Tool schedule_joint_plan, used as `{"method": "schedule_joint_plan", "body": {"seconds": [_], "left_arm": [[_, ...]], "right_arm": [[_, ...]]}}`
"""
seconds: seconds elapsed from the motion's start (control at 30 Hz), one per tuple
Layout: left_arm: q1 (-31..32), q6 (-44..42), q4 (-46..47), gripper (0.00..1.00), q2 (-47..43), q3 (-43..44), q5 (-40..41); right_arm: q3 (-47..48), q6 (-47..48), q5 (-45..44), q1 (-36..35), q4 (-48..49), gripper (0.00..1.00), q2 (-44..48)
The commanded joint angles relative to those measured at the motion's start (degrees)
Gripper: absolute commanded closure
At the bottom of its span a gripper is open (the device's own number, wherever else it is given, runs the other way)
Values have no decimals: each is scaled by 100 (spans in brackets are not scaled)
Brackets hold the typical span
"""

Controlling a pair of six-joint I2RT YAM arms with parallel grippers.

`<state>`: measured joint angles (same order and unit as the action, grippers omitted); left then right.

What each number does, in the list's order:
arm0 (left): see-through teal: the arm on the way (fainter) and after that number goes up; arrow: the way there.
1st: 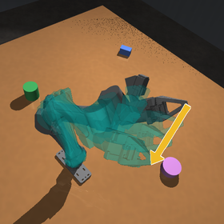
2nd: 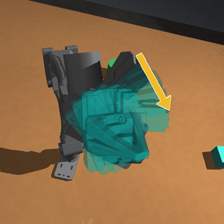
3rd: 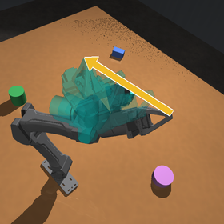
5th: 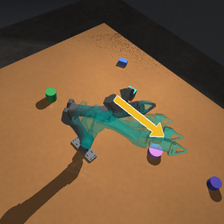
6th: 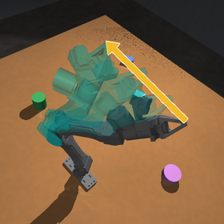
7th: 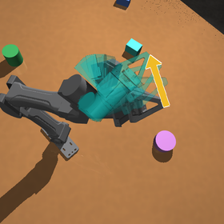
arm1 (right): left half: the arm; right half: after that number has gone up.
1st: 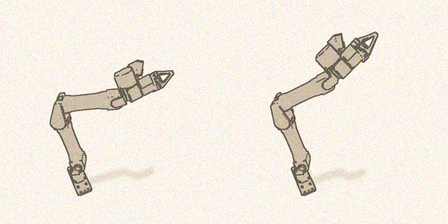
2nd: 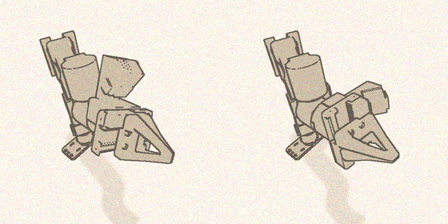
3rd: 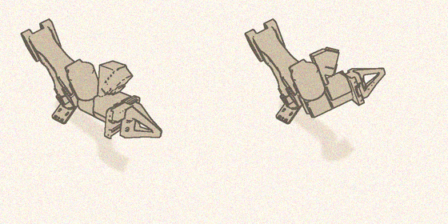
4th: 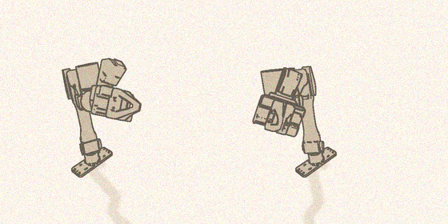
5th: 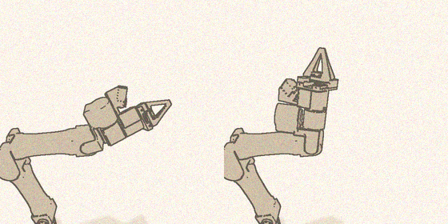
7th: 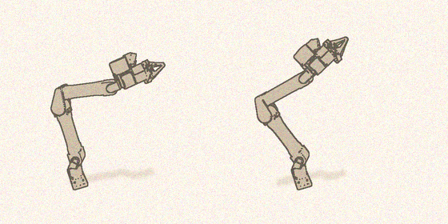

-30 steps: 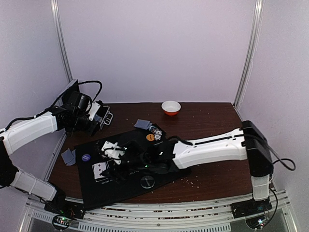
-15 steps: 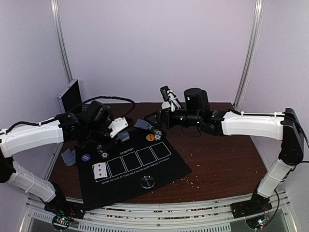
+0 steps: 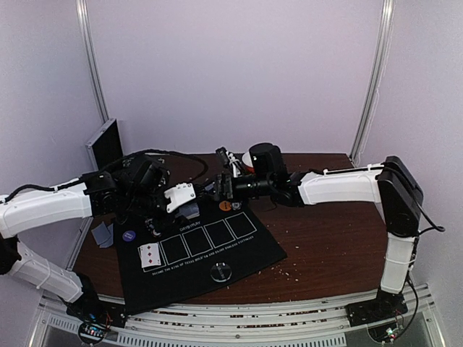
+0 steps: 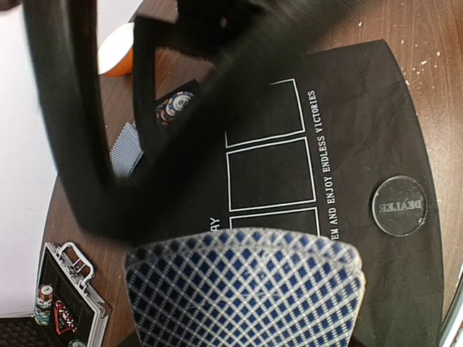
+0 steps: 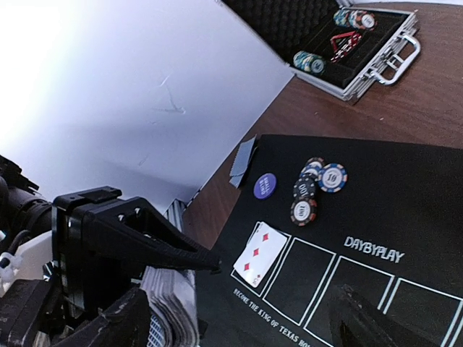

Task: Distribute texas hold em gaming equipment
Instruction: Pick up the poker card from the face-down deck piles.

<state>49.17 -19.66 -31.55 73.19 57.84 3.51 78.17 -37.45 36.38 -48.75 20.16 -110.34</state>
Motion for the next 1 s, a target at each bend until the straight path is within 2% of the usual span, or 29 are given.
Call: {"method": "schedule_joint_plan", "body": {"seconds": [0.0, 0.33, 0.5, 0.63, 0.97], "left_arm": [[5, -133, 67, 46, 136, 210, 210], [5, -91, 60, 47, 252, 245, 383], [5, -91, 64, 49, 244, 292, 380], [5, -87, 70, 50, 191, 249, 461], [5, -73, 79, 50, 220, 167, 541]], "right_arm": [[297, -458, 562, -180, 633, 13, -283], [411, -353, 571, -314, 481, 16, -602], [766, 397, 105, -408, -636, 18, -716], [617, 456, -37, -379, -619, 27, -573], [520, 981, -605, -358, -1385, 44, -111]]}}
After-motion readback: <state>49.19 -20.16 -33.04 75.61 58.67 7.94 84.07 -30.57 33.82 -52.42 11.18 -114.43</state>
